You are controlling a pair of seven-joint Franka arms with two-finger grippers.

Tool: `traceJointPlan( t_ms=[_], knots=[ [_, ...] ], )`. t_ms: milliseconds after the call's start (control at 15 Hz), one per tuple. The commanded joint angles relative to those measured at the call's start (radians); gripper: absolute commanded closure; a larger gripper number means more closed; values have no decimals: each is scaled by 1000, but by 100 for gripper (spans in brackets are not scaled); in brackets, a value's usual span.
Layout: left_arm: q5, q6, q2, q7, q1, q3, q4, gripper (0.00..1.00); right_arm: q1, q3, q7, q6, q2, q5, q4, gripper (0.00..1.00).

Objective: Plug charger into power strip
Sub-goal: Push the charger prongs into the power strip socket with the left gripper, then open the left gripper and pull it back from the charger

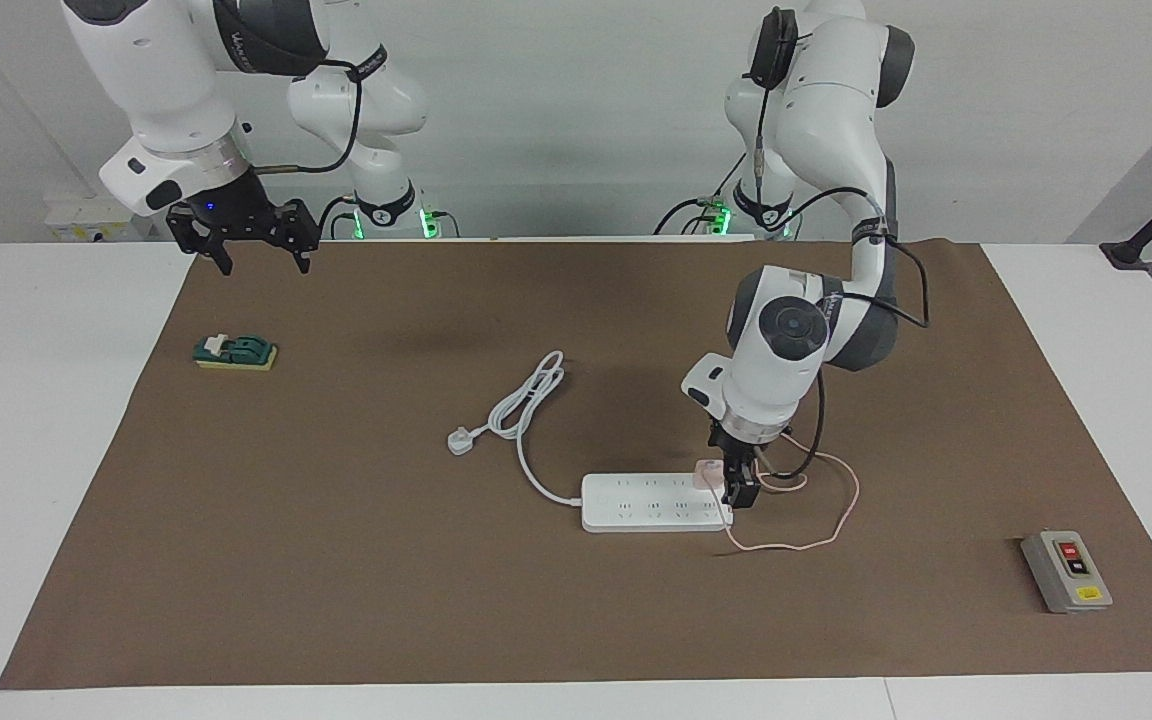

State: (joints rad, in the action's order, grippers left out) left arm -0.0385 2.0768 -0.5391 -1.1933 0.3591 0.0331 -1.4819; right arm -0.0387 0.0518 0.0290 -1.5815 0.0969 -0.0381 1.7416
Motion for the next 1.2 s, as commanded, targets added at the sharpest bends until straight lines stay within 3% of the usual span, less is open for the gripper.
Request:
traceJointPlan(
  t_ms=[0,134,668,936,1136],
  knots=[
    [-53,-35,57,-6,-37,-4,-9,0,-21,10,0,-3,17,21,15,0],
    [-55,-104,120,18,-51,-6,-9,0,-21,10,0,-3,17,21,15,0],
    [-90,-490,382,409,-167,-13,-6,0,-20,10,0,-5,17,21,15,0],
    [-63,-645,462,775,-238,-16,-6,0,-21,10,2,-5,17,21,15,0],
    [-61,-675,481,1090,-319,-15,-15,0,-21,10,2,-3,17,21,15,0]
  ],
)
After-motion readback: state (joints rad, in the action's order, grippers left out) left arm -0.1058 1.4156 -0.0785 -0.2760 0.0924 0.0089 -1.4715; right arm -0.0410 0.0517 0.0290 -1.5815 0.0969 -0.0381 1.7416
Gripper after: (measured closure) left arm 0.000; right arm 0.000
